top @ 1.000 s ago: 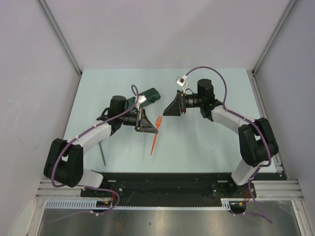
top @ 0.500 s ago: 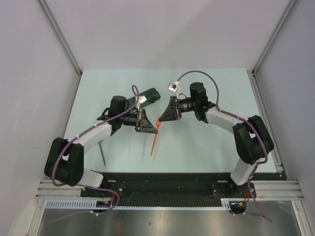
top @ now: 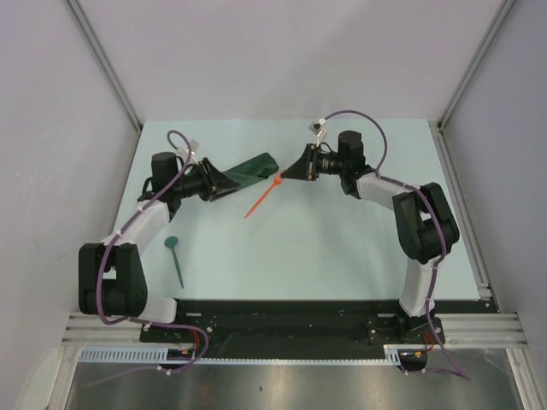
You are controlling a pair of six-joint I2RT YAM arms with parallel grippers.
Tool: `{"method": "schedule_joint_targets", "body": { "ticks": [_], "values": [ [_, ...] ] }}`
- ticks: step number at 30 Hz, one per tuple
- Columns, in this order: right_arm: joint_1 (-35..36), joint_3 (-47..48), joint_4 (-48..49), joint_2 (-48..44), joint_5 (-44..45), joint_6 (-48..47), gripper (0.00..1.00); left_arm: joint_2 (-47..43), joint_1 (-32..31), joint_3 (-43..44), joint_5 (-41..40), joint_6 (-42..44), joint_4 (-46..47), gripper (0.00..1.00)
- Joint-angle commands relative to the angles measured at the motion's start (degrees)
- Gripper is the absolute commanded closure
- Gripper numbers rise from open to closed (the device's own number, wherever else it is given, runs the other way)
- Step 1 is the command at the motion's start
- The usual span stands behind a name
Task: Fold the napkin into a case and place the utensils inside
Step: Insert the fork at the center of the board.
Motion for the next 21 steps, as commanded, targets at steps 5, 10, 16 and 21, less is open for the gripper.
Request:
{"method": "schedule_joint_targets", "body": {
  "ticks": [5, 10, 16, 21],
  "values": [
    [-2.11, 16.99, 2.52, 17.01, 19.28, 19.27, 1.0, 8.38, 2.65, 7.41, -20.59, -4.36, -3.7, 0.8],
    [-0.71, 29.22, 1.37, 26.15, 21.22, 21.41, 1.0, 16.56, 5.82, 11.62, -23.13, -5.07, -3.16, 0.9],
    [1.05, 40.01, -1.52, 33.1, 23.85, 18.86, 1.0, 21.22, 7.31, 14.44, -25.6, -5.51, -3.16, 0.91],
    [3.24, 47.6, -7.24, 38.9, 25.61, 18.77, 1.0, 23.16, 7.93, 15.68, -27.36, -6.92, -4.05, 0.92]
  ]
}}
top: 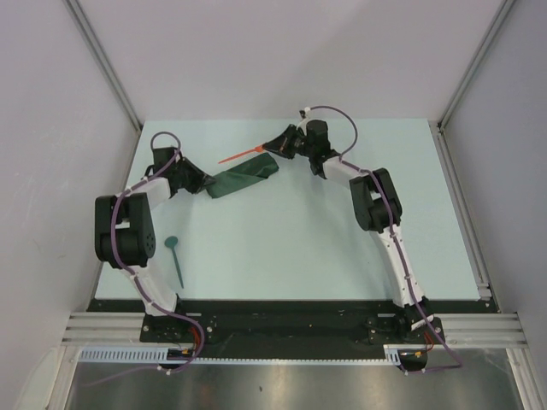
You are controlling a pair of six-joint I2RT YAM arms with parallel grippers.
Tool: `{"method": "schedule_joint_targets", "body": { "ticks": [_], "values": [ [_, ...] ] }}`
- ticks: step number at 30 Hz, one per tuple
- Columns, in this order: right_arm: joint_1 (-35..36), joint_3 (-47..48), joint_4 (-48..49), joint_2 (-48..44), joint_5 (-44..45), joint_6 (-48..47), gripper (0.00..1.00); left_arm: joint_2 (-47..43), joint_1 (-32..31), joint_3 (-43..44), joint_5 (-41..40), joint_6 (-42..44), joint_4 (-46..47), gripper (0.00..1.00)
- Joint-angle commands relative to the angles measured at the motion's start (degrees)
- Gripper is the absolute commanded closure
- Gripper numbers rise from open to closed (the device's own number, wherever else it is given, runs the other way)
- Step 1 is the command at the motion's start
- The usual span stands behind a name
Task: Fold the napkin into a case and place the utensils inside
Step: Insert the fork at the center of the board.
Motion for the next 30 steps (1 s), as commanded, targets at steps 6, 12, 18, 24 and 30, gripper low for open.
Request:
{"method": "schedule_joint_targets", "body": {
  "ticks": [6, 12, 18, 24, 30],
  "values": [
    [3.28, 2.85, -1.98, 2.76, 4.01, 0.28, 1.0, 1.96, 1.48, 4.46, -2.67, -1.54, -1.1, 0.91],
    [3.63, 1.18, -1.53, 3.29, 5.59, 1.33, 1.0, 4.08, 2.19, 6.05, -2.58, -1.63, -2.34, 0.92],
    [3.89, 0.3, -1.19, 4.78, 7.52, 3.09, 1.0, 1.88, 2.54, 5.0, -2.84, -1.54, -2.24, 0.92],
    [3.8, 0.03, 0.22, 6.28, 7.7, 5.03, 1.0, 0.56, 2.8, 5.08, -1.7, -1.37, -2.07, 0.92],
    [3.28, 1.44, -0.82, 3.3, 6.82, 3.1, 1.0, 3.46, 2.8, 7.19, 1.63, -1.28, -1.72, 0.91]
  ]
}}
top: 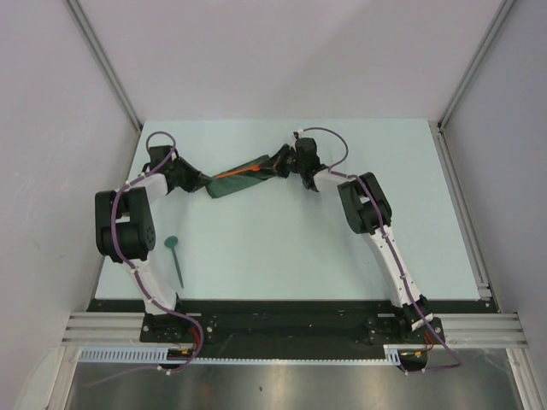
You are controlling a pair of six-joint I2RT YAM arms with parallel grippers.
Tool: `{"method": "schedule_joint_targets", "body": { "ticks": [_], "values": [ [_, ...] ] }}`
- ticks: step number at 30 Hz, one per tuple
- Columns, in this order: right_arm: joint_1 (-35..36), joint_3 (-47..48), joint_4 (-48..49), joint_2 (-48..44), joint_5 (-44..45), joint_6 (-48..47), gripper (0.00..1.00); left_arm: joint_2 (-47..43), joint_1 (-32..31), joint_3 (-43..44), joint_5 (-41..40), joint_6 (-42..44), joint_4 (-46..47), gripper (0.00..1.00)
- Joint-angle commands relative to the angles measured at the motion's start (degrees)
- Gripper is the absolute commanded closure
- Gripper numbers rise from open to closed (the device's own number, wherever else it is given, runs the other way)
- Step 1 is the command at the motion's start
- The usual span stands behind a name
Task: Fold the napkin into a case and place the utensils inside
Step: Insert the fork at the center of the board.
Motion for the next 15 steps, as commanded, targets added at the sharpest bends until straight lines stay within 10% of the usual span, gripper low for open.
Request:
{"method": "schedule_joint_targets", "body": {
  "ticks": [1, 15],
  "values": [
    [-0.61, 1.33, 0.46, -3.92, 0.24, -2.15, 1.0, 1.55, 0.57, 3.61, 3.8, -0.38, 0.62, 0.91],
    [-2.46, 1.85, -12.27, -11.49, 4.54, -18.39, 1.0, 6.4, 0.57, 6.95, 1.08, 1.38, -2.45, 0.91]
  ]
}}
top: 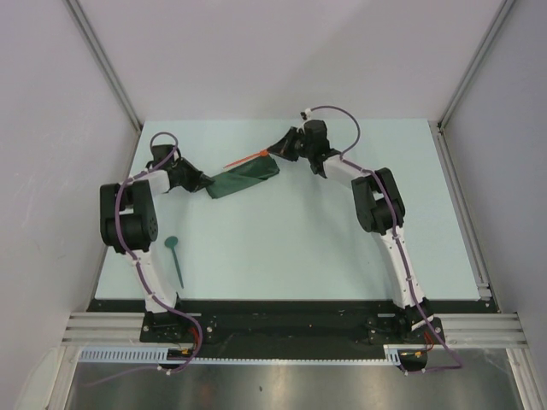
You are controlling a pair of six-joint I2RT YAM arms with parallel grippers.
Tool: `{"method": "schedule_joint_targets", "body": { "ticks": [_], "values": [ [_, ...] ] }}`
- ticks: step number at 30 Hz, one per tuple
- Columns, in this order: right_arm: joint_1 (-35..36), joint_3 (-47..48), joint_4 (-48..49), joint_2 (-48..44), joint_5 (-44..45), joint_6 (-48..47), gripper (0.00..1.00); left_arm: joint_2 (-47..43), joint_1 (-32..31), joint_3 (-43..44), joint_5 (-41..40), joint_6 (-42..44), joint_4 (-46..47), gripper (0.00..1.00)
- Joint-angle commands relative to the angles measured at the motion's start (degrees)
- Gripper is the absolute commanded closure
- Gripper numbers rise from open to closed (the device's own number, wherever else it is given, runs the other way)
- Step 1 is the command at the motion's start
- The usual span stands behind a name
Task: Fold the napkin into a case and place the utensils inside
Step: Insert the fork at the center of the board.
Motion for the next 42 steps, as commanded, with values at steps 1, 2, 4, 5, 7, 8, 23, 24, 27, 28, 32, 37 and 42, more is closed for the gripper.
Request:
{"method": "schedule_joint_targets", "body": {
  "ticks": [1, 2, 4, 5, 7, 8, 23, 24, 27, 28, 32, 37, 42],
  "values": [
    [0.14, 4.16, -5.68, -2.81, 2.69, -8.79, 1.0, 0.92, 0.62, 2.65, -0.73, 1.29, -0.71, 0.91],
    [0.23, 4.53, -6.3, -2.37, 3.13, -9.76, 1.0, 1.18, 0.62, 2.74, -0.82, 1.12, -0.53, 0.91],
    [0.41, 5.06, -7.01, -2.02, 3.48, -11.79, 1.0, 1.27, 0.62, 2.91, -0.73, 1.11, -0.44, 0.92],
    [0.41, 5.67, -7.45, -1.67, 3.66, -12.14, 1.0, 1.53, 0.53, 3.26, -0.91, 1.03, -0.53, 0.92],
    [0.41, 6.03, -7.63, -0.88, 3.57, -13.02, 1.0, 1.71, 0.62, 3.61, -0.82, 1.29, -0.79, 0.92],
    [0.41, 6.55, -7.8, -0.7, 3.66, -13.2, 1.0, 1.8, 0.53, 3.88, -1.08, 1.38, -0.8, 0.91],
    [-0.91, 8.93, -8.77, 0.79, 3.04, -14.16, 1.0, 3.11, 0.53, 3.79, -0.73, 1.11, -0.18, 0.92],
    [-1.0, 8.93, -8.86, 0.79, 3.04, -14.25, 1.0, 3.03, 0.53, 3.79, -0.64, 1.11, -0.18, 0.92],
    [-1.35, 8.75, -9.12, 0.97, 2.87, -14.69, 1.0, 2.86, 0.53, 3.7, -0.64, 1.11, -0.09, 0.92],
    [-1.44, 8.4, -9.12, 0.97, 2.87, -14.69, 1.0, 2.85, 0.53, 3.7, -0.64, 1.11, -0.09, 0.92],
    [-1.61, 7.79, -8.86, 1.06, 3.04, -14.78, 1.0, 2.5, 0.53, 3.7, -0.73, 1.2, -0.27, 0.92],
    [-1.35, 7.79, -9.12, 1.58, 2.87, -14.87, 1.0, 2.59, 0.53, 3.44, -0.64, 1.11, -0.01, 0.92],
    [-0.74, 7.61, -8.68, 2.46, 2.69, -13.9, 1.0, 2.33, 0.53, 3.35, -0.82, 1.03, -0.01, 0.92]
  ]
}}
